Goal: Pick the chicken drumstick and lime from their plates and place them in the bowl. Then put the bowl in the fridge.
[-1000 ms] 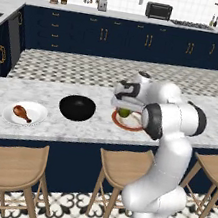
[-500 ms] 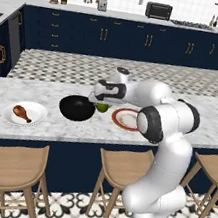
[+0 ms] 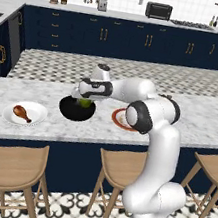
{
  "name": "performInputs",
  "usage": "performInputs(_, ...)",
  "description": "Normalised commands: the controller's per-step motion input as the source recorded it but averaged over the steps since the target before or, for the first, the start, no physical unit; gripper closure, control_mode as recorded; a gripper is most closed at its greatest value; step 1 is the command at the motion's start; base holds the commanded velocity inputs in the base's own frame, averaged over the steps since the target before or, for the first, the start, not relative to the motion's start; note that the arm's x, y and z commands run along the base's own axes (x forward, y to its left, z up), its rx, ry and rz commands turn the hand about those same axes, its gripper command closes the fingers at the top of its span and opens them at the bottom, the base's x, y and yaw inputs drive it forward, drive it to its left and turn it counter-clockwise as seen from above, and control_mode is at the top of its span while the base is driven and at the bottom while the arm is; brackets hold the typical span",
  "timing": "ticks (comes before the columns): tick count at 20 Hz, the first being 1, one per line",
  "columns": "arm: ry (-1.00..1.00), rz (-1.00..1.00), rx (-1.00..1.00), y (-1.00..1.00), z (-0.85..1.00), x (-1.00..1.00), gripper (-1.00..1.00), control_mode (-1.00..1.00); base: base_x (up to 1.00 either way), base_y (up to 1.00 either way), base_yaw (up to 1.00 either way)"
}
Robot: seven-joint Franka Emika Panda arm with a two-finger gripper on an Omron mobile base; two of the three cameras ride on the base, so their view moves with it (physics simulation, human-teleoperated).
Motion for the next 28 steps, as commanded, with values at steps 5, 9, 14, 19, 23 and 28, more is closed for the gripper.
performInputs(5,0.06,0.00,-0.01,0.27,-0.60,0.04,1.00,-1.00,0.00,0.00,0.00)
performInputs(9,0.02,0.01,0.00,0.17,-0.43,0.09,-1.00,-1.00,0.00,0.00,0.00)
performInputs(14,0.05,0.01,-0.01,0.07,-0.25,0.27,-1.00,-1.00,0.00,0.00,0.00)
performInputs(19,0.03,0.00,-0.02,0.00,-0.03,0.06,-1.00,-1.00,0.00,0.00,0.00)
performInputs(23,0.00,0.00,0.00,0.01,0.07,0.03,-1.00,-1.00,0.00,0.00,0.00)
performInputs(28,0.00,0.01,-0.01,0.00,0.46,-0.50,-1.00,-1.00,0.00,0.00,0.00)
